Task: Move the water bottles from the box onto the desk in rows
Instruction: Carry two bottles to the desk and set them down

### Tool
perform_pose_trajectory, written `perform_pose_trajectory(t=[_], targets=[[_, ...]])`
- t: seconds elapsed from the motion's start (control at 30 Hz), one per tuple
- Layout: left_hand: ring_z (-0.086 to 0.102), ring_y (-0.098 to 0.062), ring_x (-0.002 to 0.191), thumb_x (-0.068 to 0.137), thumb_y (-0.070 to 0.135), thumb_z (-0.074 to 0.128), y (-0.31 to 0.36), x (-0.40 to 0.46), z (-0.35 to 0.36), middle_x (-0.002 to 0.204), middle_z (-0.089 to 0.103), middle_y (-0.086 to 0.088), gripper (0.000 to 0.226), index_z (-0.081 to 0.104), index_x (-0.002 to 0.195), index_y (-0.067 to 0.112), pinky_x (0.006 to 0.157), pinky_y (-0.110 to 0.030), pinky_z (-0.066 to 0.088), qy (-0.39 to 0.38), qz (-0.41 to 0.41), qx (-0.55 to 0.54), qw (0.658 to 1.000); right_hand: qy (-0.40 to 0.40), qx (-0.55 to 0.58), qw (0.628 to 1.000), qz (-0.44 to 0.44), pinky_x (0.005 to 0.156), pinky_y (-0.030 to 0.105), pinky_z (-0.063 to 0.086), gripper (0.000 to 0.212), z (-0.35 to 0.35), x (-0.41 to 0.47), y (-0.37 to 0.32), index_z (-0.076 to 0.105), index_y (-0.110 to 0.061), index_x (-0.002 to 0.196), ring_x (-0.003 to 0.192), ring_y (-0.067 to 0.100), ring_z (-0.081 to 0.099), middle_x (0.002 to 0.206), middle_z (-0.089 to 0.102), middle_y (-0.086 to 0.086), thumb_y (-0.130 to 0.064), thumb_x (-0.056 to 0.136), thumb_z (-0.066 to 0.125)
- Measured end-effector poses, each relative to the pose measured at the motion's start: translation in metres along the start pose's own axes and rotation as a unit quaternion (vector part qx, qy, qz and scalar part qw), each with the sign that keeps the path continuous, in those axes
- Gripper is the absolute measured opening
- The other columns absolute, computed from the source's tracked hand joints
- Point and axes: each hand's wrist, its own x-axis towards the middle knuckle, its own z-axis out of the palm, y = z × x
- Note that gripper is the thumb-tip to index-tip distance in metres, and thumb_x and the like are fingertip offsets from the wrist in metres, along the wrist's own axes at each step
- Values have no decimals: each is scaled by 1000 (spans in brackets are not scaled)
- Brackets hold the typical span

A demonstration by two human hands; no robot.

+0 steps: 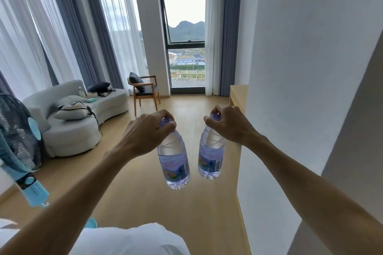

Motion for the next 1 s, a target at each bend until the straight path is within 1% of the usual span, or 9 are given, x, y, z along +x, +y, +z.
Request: perform_pose_trajectory(t=[0.07,0.2,0.27,0.37,0.5,0.63,0.7,0.87,1.0], targets=[[62,-11,69,89,50,41,-11,37,10,84,66,4,35,59,103,24,58,-26,49,-2,-11,2,1000,-8,-5,1000,-4,58,20,49,25,5,36,21,60,-10,99,71,17,61,82,59,0,-34,91,63],[61,-13,70,97,35,50,-31,103,28,82,64,4,13,58,100,24,61,-29,49,21,-31,-12,999,15,7,1000,12,55,17,44,27,10,102,60,61,-7,102,73,20,61,85,61,2,-33,93,62],[58,-12,71,97,38,48,-44,133,40,83,63,3,16,56,101,25,58,-26,44,22,-39,-7,999,20,7,1000,14,54,16,42,26,15,131,79,60,-8,101,71,19,61,85,61,3,-33,94,60],[56,-10,71,89,49,37,-64,174,60,83,62,4,32,56,101,26,56,-23,36,31,-52,0,998,28,1,999,19,52,16,39,25,23,170,106,58,-9,98,69,18,59,84,61,3,-34,95,58],[55,-7,69,91,49,38,-98,228,92,83,62,5,31,56,102,27,55,-24,36,27,-58,-4,998,21,-9,999,25,51,13,36,23,41,224,143,56,-10,96,69,18,58,82,58,1,-33,96,57],[54,-5,68,89,51,37,-138,292,124,82,62,6,34,57,103,26,55,-24,37,33,-49,-18,998,0,-31,999,26,58,23,46,21,67,288,185,53,-15,91,70,20,60,81,59,1,-36,94,58],[55,-5,68,89,51,37,-160,326,139,80,62,8,34,57,101,27,55,-24,37,34,-36,-26,998,0,-37,999,30,59,25,47,23,79,321,204,56,-13,93,72,21,61,81,59,2,-36,94,59],[58,-10,70,86,52,36,-216,425,166,81,63,6,33,55,97,28,56,-27,41,23,-5,-50,998,15,-46,998,47,52,12,35,24,99,405,243,57,-10,97,70,17,58,80,58,0,-34,95,58],[59,-15,74,93,48,43,-253,501,186,86,63,4,24,53,99,27,59,-29,46,36,13,-61,997,48,-32,996,66,49,10,36,24,113,466,274,57,-10,94,65,14,55,78,59,1,-33,96,57]])
